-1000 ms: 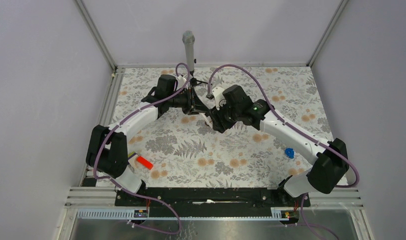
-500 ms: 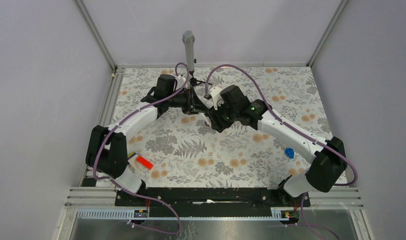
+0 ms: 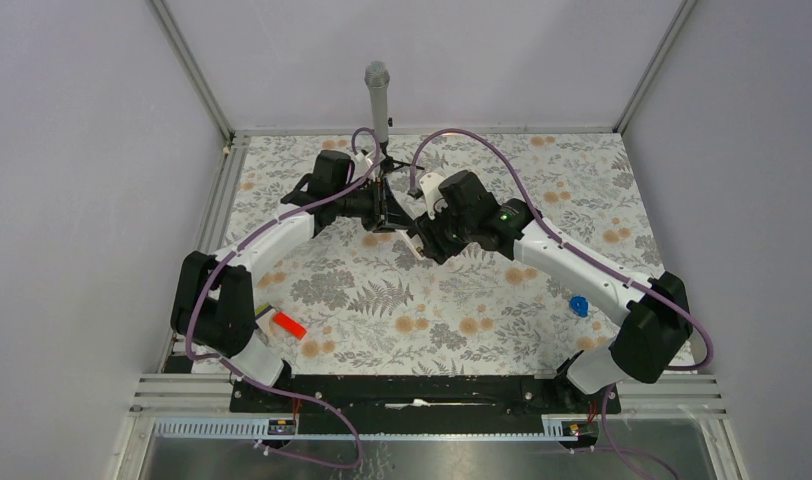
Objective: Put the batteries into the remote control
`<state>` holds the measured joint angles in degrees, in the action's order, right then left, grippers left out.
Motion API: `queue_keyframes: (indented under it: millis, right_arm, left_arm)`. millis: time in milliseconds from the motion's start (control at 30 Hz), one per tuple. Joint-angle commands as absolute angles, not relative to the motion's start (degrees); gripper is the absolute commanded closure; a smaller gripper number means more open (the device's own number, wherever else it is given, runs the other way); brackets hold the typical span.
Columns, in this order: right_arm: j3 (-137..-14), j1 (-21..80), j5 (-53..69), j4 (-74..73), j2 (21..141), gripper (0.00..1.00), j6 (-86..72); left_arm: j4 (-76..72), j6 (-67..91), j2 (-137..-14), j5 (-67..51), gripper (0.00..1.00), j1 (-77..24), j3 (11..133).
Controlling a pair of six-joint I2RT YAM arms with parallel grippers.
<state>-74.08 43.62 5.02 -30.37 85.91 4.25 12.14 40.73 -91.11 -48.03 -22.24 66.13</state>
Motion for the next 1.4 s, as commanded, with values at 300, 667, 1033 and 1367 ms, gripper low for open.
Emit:
queue_keyframes:
  millis: [300, 667, 1033, 1367]
  right_arm:
    - [-76.55, 43.77, 11.23, -28.76, 86.27, 0.54, 3.72]
    - [-76.87, 43.75, 8.58, -30.05, 87.87, 0.54, 3.36]
    - [-77.5, 43.76, 11.35, -31.06, 88.94, 0.54, 3.16]
    - [-77.53, 43.76, 9.6, -31.21, 89.23, 0.53, 3.2]
  left_arm:
    - [12.08, 39.1, -88.07, -49.3, 1.0, -21.93, 69.28]
    - [11.62, 39.12, -87.11, -49.37, 1.0, -21.97, 68.56]
    - [10.89, 39.74, -86.6, -49.22, 1.0, -21.89, 68.27]
    - [10.77, 39.74, -86.53, -50.06, 1.0, -21.86, 68.17]
